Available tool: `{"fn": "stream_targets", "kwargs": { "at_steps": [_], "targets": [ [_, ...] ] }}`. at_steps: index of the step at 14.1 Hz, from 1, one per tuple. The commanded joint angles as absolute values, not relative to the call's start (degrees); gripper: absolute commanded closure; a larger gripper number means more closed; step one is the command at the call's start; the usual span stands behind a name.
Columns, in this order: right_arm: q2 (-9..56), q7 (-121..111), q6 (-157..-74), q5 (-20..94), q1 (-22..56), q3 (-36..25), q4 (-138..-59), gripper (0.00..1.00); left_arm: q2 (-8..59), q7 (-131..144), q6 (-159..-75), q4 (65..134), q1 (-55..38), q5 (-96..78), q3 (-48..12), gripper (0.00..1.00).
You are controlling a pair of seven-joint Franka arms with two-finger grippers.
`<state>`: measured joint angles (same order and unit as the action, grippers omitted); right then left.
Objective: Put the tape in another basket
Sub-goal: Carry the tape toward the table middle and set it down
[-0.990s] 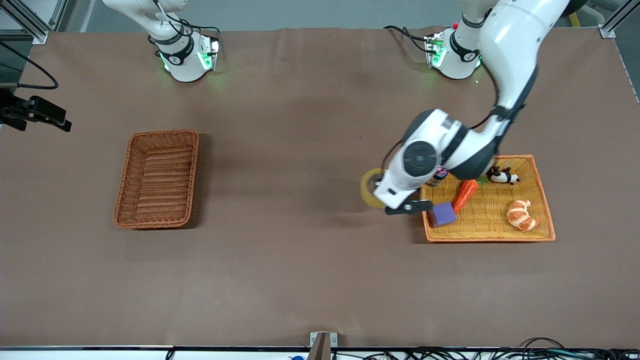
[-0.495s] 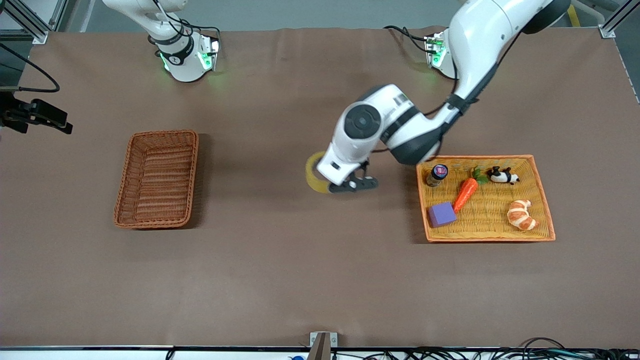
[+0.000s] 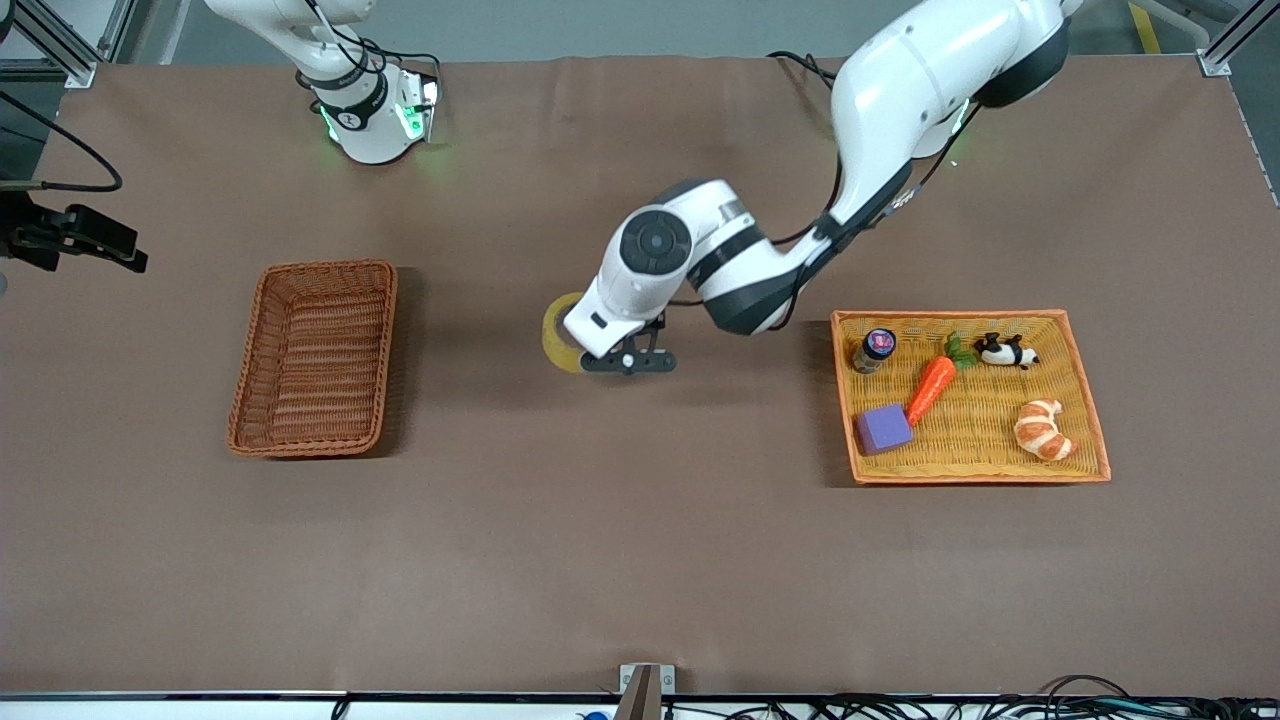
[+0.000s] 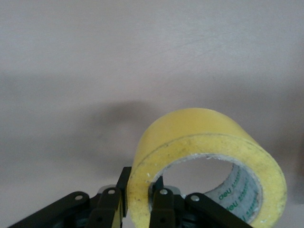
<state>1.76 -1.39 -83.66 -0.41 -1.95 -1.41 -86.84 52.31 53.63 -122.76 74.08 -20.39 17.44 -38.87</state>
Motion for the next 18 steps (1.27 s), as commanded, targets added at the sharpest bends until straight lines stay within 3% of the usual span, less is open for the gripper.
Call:
{"fn": "stream_targets", "kwargs": {
  "at_steps": [1, 4, 8, 11, 13, 16, 17, 18],
  "targets": [
    [1.8, -1.7, -84.0, 0.4, -2.6, -1.1, -86.9, 0.0, 56.7, 50.5, -124.3, 69.4, -22.4, 18.5, -37.4, 0.89],
    [2.3, -1.6, -84.0, 0.4, -2.6, -1.2, -86.7, 0.0, 58.3, 50.5, -126.6, 69.8, -22.7, 18.4, -36.2, 0.86],
    [2.5, -1.9, -84.1, 0.4, -2.7, -1.2, -86.7, 0.0, 58.4, 50.4, -126.7, 70.7, -22.7, 18.4, -36.2, 0.58],
    [3.4, -2.0, -84.1, 0.4, -2.6, -1.2, -86.7, 0.0, 56.6, 51.2, -125.3, 70.9, -22.3, 18.2, -36.6, 0.55],
    [3.4, -1.2, -84.1, 0.8, -2.5, -1.2, -86.7, 0.0, 53.6, 51.2, -121.5, 71.2, -20.8, 17.8, -37.1, 0.4],
    [3.9, -1.0, -84.1, 5.0, -1.8, -0.9, -87.0, 0.0, 45.8, 50.5, -107.5, 71.2, -18.4, 17.6, -37.6, 0.29],
    [4.5, -0.8, -84.5, 5.2, -0.7, -0.8, -87.1, 0.0, 43.1, 50.0, -103.2, 71.1, -17.8, 17.7, -37.1, 0.2],
    [4.9, -0.5, -86.3, 5.2, 0.3, -0.4, -87.6, 0.0, 40.2, 49.5, -100.8, 71.2, -17.8, 18.9, -35.4, 0.0]
  ]
}}
